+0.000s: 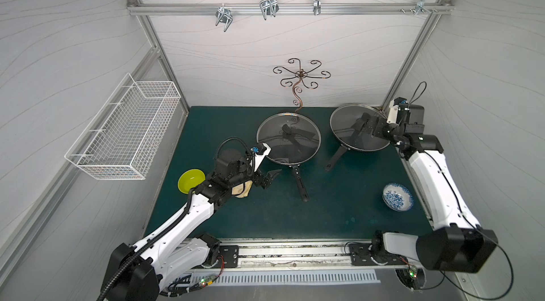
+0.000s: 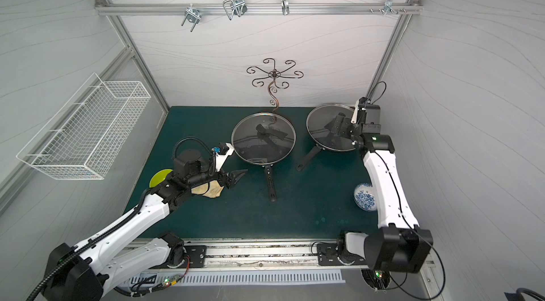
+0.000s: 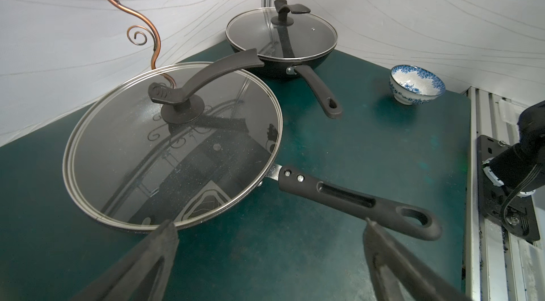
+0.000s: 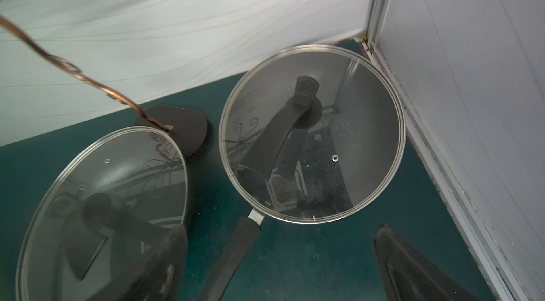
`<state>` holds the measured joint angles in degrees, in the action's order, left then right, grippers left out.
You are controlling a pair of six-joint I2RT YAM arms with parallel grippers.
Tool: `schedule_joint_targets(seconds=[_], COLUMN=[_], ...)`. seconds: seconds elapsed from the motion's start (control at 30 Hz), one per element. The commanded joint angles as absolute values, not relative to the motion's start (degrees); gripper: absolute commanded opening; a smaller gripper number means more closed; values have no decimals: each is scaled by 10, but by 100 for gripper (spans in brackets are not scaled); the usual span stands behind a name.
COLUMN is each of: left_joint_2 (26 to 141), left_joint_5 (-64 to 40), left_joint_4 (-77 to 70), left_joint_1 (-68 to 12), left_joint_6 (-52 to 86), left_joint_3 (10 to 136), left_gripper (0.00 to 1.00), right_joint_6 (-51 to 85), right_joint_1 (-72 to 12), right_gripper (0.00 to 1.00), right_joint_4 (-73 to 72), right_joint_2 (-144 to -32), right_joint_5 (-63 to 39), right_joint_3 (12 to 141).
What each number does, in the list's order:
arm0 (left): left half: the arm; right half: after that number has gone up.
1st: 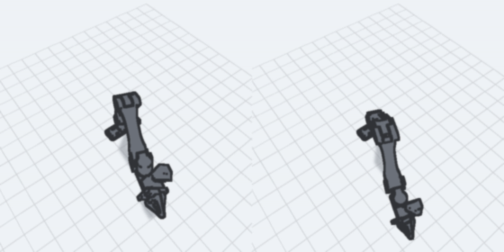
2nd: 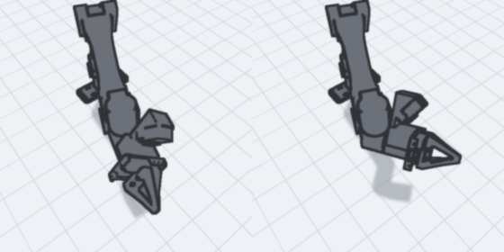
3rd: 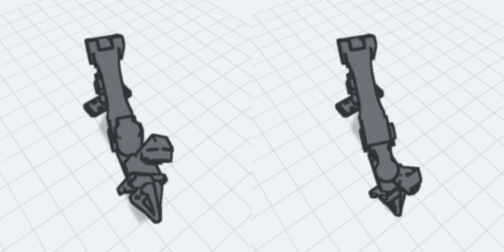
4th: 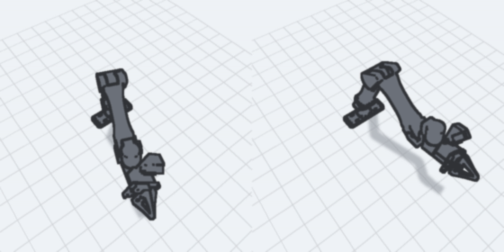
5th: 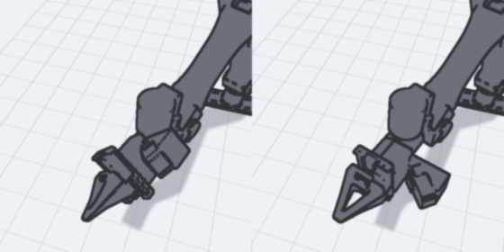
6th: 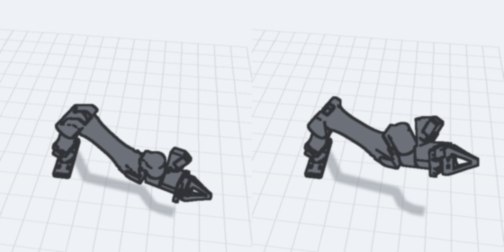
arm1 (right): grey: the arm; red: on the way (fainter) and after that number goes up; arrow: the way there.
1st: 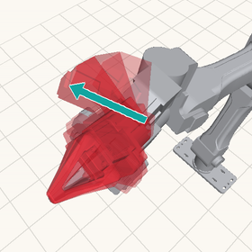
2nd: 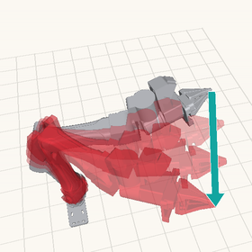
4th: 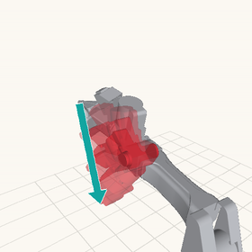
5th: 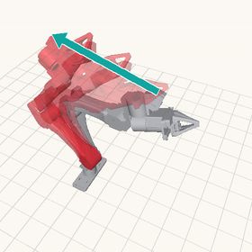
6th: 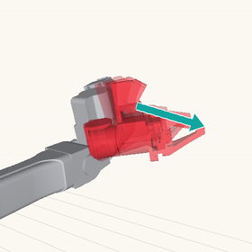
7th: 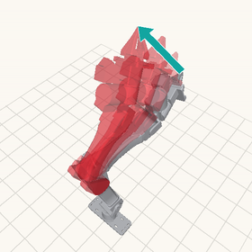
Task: Wipe the pot lid with a cloth
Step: Pick up the pot lid from the cooking pot.
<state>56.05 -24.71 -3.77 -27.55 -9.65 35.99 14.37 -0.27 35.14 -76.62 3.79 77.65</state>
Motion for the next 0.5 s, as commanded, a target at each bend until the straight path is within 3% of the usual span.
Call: schedule_joint_targets(seconds=[0.0,0.2,0.47], left_joint_2=[548,555,568], left_joint_5=[-249,-214,-206], left_joint_4=[-83,-118,-136], left_joint_1=[-278,-277,-277], left_joint_6=[-76,-52,-32], left_joint_3=[385,383,383], left_gripper=[100,100,100], right_joint_6=[194,225,226], right_joint_1=[-2,-14,-32], right_gripper=[99,99,97], right_joint_4=[440,453,576], right_joint_2=[-829,-945,-1136], right_joint_5=[63,74,137], right_joint_3=[834,927,1135])
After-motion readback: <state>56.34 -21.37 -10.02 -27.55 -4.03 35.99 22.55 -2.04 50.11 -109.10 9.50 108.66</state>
